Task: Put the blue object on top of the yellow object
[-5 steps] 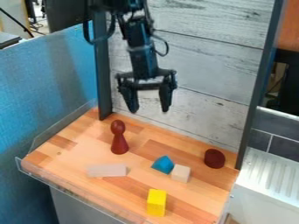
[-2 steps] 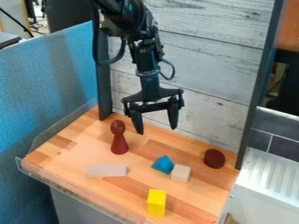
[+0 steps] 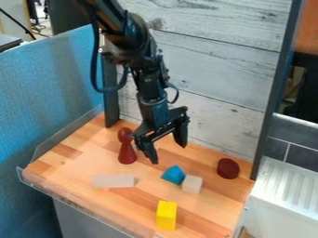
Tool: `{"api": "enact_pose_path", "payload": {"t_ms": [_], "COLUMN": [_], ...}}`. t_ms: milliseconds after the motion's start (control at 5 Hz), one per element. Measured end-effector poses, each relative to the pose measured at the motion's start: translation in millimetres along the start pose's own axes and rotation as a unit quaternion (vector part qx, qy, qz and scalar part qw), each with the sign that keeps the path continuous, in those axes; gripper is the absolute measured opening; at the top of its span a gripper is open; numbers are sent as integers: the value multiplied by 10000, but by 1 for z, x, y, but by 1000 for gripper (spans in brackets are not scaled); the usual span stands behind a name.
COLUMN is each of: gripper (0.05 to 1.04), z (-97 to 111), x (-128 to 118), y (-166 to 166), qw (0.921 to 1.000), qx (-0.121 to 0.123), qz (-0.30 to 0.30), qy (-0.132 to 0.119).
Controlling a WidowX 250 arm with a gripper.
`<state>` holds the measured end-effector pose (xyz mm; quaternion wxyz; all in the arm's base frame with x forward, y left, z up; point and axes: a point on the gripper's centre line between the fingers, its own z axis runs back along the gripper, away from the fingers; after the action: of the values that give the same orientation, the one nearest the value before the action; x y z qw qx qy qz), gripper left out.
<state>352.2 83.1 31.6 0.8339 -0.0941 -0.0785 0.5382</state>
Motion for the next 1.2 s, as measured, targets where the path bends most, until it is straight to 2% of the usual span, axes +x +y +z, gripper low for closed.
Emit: {"api": "enact_pose_path", "payload": {"t_ms": [200, 400, 600, 800, 1200], "gripper": [1000, 1000, 1000, 1000, 1000], "z": [-12, -18, -16, -29, -46], "x": [0, -7, -3, 2, 13], "y": [10, 4, -6, -11, -16], "qw": [9980, 9961, 9953, 9956, 9911], "qx": [-49, -110, -206, -62, 128], "qz": [474, 473, 483, 639, 1152], "qy": [-404, -732, -810, -682, -655]}}
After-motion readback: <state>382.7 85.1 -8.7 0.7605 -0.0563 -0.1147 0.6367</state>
